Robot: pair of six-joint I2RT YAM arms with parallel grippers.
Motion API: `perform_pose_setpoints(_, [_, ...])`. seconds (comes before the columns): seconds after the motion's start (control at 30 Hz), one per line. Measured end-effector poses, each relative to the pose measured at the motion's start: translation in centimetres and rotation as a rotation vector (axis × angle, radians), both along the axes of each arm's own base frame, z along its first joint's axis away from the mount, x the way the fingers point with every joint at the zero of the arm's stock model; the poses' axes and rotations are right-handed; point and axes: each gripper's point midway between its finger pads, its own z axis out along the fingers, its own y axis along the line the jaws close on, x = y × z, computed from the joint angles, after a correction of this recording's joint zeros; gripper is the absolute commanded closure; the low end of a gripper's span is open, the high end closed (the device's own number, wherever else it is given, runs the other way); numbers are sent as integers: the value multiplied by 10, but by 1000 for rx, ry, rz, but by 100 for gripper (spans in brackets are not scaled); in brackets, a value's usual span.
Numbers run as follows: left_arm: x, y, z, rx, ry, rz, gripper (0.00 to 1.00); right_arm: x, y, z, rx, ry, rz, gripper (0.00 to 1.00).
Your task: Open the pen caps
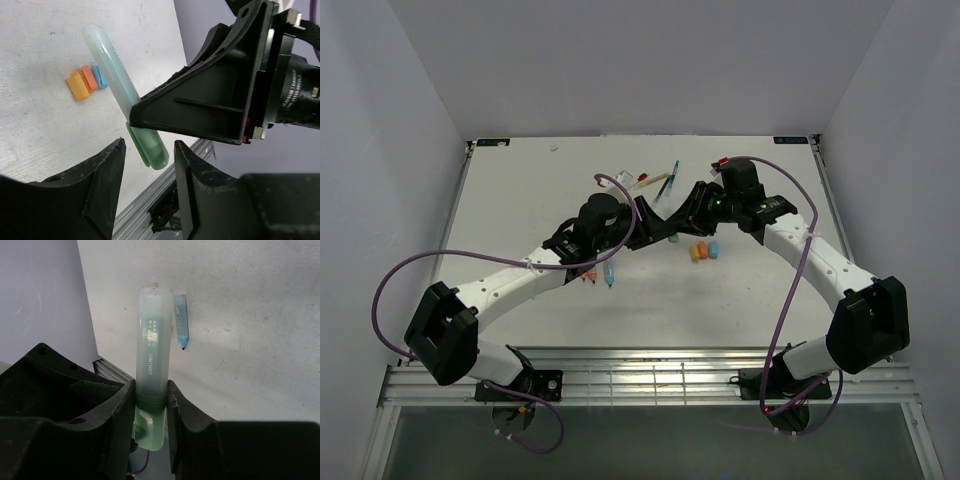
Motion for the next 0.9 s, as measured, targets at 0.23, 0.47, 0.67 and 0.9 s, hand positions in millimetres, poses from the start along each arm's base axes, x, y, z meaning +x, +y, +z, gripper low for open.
perform_pose_setpoints(0.23, [-1, -6, -12, 8, 38, -23, 47, 0, 1, 1, 8, -4, 3, 92])
perform_pose_setpoints(0.47, [-5, -9, -11, -10, 57, -41, 47, 1, 4, 3, 29, -1, 1, 92])
perform_pose_setpoints(0.67, [-8, -11, -8, -28, 72, -52, 50, -2, 8, -1, 41, 7, 5, 92])
perform_pose_setpoints(0.9, [-9, -11, -11, -36, 96, -47, 64, -3, 7, 1, 51, -1, -5, 92])
